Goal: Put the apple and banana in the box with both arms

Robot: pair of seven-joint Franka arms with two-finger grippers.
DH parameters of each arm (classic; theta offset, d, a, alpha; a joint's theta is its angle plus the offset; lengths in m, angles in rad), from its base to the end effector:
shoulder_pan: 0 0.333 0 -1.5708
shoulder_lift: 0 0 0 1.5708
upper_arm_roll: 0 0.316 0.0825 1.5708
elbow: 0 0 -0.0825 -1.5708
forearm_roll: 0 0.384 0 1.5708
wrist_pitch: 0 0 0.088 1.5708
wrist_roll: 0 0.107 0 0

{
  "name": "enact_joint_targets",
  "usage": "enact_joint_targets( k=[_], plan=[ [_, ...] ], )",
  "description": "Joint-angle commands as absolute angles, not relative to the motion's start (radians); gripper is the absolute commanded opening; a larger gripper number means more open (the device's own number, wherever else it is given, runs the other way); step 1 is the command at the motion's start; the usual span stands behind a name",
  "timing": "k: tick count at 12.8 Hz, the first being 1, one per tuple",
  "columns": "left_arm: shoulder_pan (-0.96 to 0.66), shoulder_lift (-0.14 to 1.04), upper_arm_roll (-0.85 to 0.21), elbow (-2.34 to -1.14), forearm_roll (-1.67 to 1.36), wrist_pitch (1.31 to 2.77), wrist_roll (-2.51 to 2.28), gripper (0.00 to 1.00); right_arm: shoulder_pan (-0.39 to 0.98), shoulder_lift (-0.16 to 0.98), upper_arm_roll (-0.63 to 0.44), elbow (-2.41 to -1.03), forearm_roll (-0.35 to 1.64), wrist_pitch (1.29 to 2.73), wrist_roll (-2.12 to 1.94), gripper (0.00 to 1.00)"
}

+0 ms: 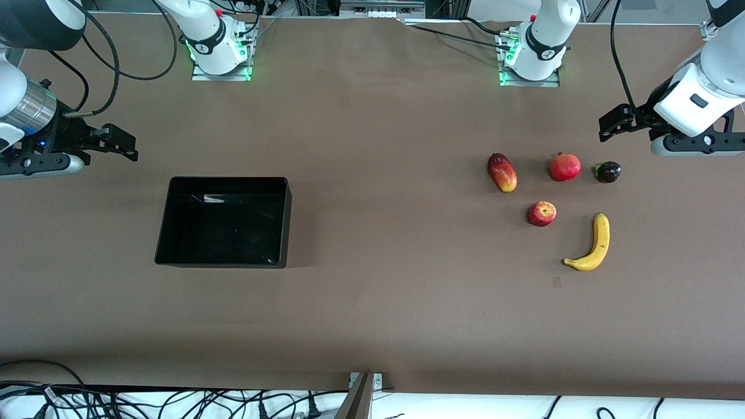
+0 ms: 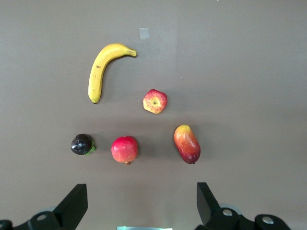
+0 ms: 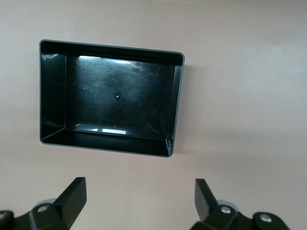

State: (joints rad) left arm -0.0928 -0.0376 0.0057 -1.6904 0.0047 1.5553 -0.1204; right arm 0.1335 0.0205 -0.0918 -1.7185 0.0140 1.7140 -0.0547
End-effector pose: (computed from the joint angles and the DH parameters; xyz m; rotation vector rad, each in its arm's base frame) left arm 0.5352 -0.0462 0.5876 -3.1230 -0.0517 0.1508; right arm 0.5661 0.0254 0.5552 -3.1258 -0.1474 0.0389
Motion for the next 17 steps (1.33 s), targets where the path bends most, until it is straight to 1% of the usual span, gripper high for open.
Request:
enact_joint_targets(
  k=[1,5,8,10,17],
  plan=[
    [-0.098,-0.041,0.006,-1.672,0.003,1.534,-0.130,1.00,0.115,0.028,-0.072,-1.704,-0.002,1.709,-0.057,1.00],
    [-0.098,-0.041,0.008,-1.674,0.003,1.534,-0.130,1.00,0.109,0.051,-0.075,-1.701,-0.002,1.720,-0.067,1.00],
    [-0.098,-0.041,0.008,-1.674,0.003,1.532,-0.130,1.00,0.109,0.084,-0.097,-1.730,-0.037,1.755,-0.066,1.00],
    [-0.098,-0.043,0.008,-1.674,0.003,1.532,-0.130,1.00,0.104,0.086,-0.112,-1.761,-0.038,1.778,-0.064,1.00],
    [-0.098,-0.043,0.008,-1.674,0.003,1.532,-0.130,1.00,0.104,0.072,-0.118,-1.756,-0.037,1.755,-0.058,1.00]
  ],
)
